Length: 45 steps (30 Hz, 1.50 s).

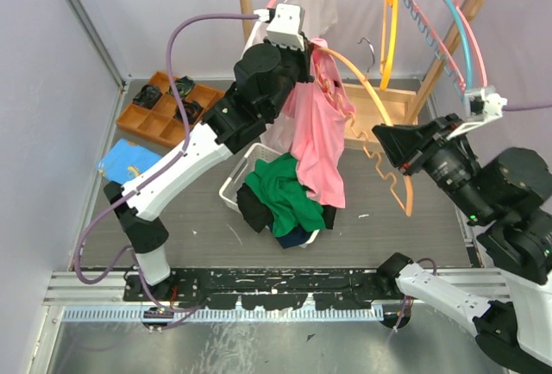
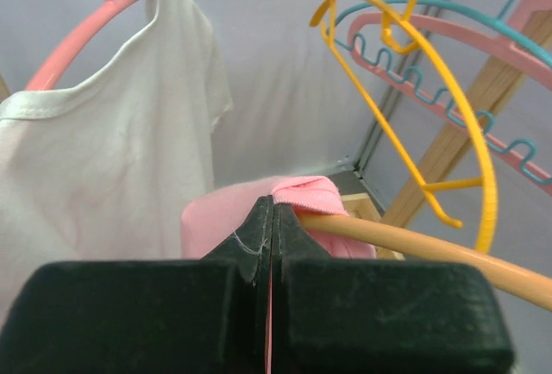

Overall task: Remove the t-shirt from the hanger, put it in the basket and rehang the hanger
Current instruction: Remove the T-shirt from the hanger, then place the hanger on the clothesline.

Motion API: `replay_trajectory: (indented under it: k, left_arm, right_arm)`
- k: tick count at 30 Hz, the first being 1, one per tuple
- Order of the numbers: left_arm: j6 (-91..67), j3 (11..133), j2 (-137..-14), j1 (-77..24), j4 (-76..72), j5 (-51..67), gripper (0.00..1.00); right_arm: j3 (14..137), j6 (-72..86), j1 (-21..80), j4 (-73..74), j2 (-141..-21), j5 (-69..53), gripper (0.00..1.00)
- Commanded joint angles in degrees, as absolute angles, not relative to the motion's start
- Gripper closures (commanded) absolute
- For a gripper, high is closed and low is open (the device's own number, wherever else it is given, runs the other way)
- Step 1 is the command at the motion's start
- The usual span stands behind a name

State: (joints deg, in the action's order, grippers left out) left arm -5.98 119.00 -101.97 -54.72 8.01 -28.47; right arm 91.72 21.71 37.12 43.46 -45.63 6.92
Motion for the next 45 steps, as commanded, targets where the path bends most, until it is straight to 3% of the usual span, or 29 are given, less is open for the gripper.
replay_trajectory:
  k: [1, 14, 24, 32, 45]
  left_arm:
    - [-5.3, 122.1, -104.1, -52.7, 9.3, -31.9, 1.00]
    - [-7.3, 123.4, -105.4, -50.3, 13.0, -28.5, 1.00]
    - [-11.2, 109.6, -89.8, -50.3, 6.0, -11.6, 1.00]
    - [-19.6, 106.6, -80.9, -50.3, 3.4, -4.8, 1.00]
    - [-17.2, 110.7, -73.7, -50.3, 9.1, -0.6, 1.00]
  right_arm:
    - [95.0, 21.2, 37.1, 40.9, -42.9, 4.3, 0.99]
    - [99.8, 21.2, 37.1, 43.1, -41.6, 9.6, 1.00]
    - [95.4, 18.9, 37.1, 32.0, -45.4, 19.2, 0.99]
    - [96.1, 17.7, 37.1, 25.1, -54.5, 25.7, 0.99]
    - [99.5, 12.6, 37.1, 14.0, -67.8, 37.7, 0.99]
